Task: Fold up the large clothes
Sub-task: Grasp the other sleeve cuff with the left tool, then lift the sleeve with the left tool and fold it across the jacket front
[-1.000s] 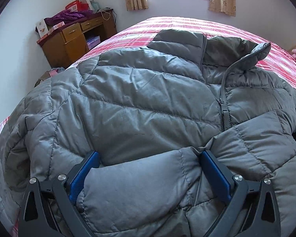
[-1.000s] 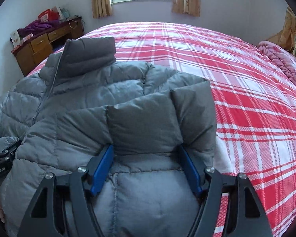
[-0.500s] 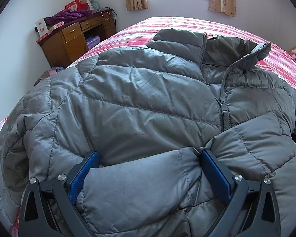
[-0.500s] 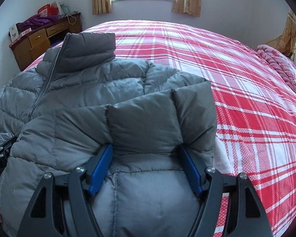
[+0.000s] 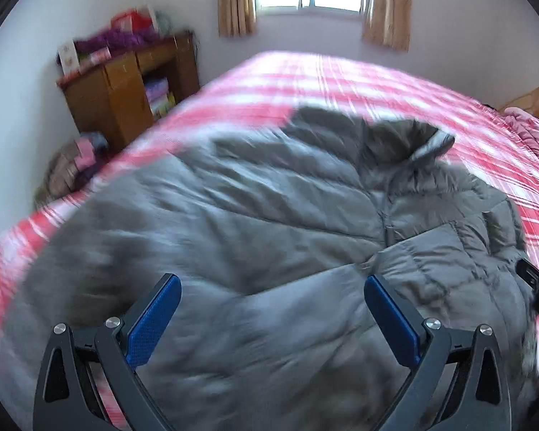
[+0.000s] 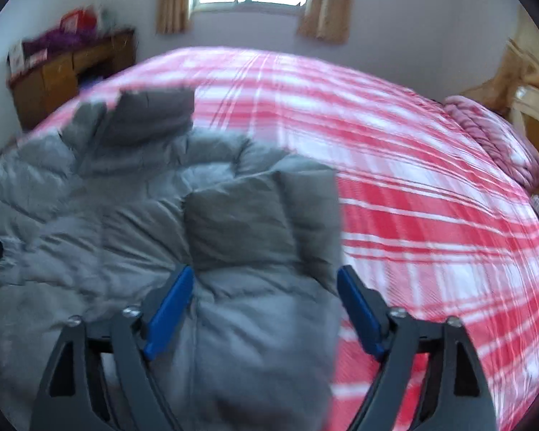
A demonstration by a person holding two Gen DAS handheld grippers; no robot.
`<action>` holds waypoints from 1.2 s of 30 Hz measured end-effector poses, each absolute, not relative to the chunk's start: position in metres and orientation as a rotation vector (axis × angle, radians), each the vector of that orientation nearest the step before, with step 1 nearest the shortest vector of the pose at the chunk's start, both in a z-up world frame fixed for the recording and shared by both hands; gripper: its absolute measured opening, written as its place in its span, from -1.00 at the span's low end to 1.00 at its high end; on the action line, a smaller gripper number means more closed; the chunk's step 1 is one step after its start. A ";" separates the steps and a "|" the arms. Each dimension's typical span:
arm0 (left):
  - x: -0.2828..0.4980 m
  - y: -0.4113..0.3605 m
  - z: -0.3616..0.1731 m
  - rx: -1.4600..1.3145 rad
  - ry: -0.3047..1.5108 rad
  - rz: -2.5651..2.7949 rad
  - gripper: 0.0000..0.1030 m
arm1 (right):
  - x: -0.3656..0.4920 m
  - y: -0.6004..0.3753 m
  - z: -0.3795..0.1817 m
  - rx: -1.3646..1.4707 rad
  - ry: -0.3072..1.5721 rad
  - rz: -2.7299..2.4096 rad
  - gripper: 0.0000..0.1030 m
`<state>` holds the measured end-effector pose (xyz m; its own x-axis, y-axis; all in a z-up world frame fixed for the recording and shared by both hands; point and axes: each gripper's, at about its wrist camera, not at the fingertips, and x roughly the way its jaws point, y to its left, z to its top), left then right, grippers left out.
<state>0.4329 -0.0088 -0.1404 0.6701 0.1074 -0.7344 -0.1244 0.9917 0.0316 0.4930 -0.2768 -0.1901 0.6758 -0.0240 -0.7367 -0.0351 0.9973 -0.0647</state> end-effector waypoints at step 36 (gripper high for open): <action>0.218 0.220 -0.140 -0.174 0.791 0.450 -0.69 | 0.294 -0.245 -0.209 -0.159 0.779 0.160 0.83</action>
